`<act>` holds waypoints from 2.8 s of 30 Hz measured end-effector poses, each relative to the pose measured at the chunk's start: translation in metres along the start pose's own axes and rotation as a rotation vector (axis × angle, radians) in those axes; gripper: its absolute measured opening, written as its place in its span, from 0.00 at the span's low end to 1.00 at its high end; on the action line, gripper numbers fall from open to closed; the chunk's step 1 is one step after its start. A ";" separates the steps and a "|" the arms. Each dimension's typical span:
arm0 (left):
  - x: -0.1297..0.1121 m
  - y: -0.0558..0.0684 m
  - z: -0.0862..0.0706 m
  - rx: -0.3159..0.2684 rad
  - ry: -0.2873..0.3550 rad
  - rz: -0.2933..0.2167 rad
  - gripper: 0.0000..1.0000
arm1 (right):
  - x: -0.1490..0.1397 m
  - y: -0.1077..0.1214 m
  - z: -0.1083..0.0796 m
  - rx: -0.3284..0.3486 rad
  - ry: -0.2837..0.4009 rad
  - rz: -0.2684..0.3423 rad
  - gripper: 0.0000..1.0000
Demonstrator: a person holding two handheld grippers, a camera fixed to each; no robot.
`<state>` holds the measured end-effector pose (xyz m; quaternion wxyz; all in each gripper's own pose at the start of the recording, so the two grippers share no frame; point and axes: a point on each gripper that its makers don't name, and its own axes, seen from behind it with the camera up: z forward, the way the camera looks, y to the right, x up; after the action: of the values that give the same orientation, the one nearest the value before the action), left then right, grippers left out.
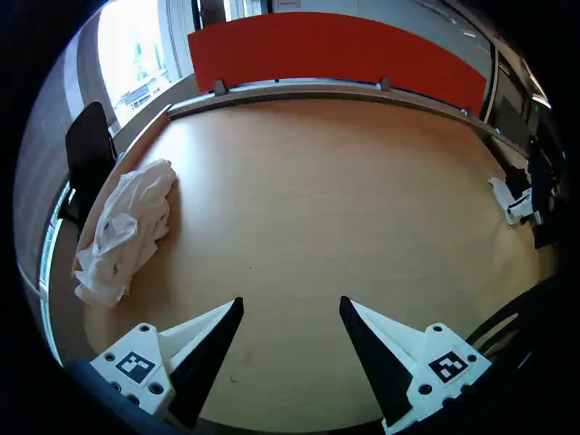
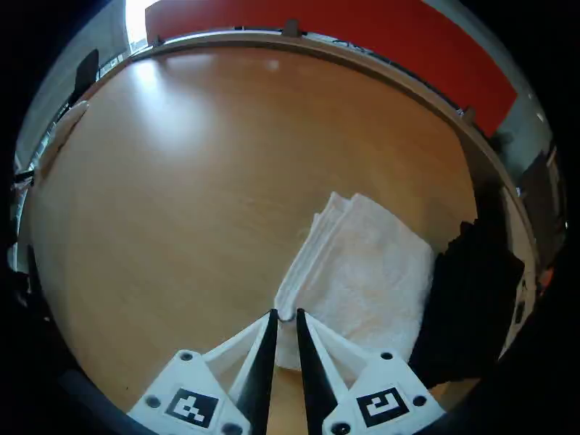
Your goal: Fold towel
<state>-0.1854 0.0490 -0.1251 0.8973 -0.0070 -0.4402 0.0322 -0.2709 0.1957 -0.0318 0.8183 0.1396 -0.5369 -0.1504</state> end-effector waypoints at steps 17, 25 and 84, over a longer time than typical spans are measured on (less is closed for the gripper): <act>0.003 0.001 0.002 0.000 0.009 0.007 0.99 | 0.007 -0.004 -0.011 0.047 0.023 0.000 0.07; 0.005 0.003 0.002 -0.002 0.013 0.013 0.99 | 0.005 -0.008 -0.015 0.058 0.023 -0.008 0.07; 0.015 0.012 0.007 -0.013 0.028 0.036 0.99 | 0.026 0.031 -0.061 -0.031 0.140 0.050 0.07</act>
<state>-0.1827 0.0614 -0.1092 0.9026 -0.0210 -0.4277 0.0453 -0.2020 0.2178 -0.0220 0.8594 0.1236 -0.4794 -0.1280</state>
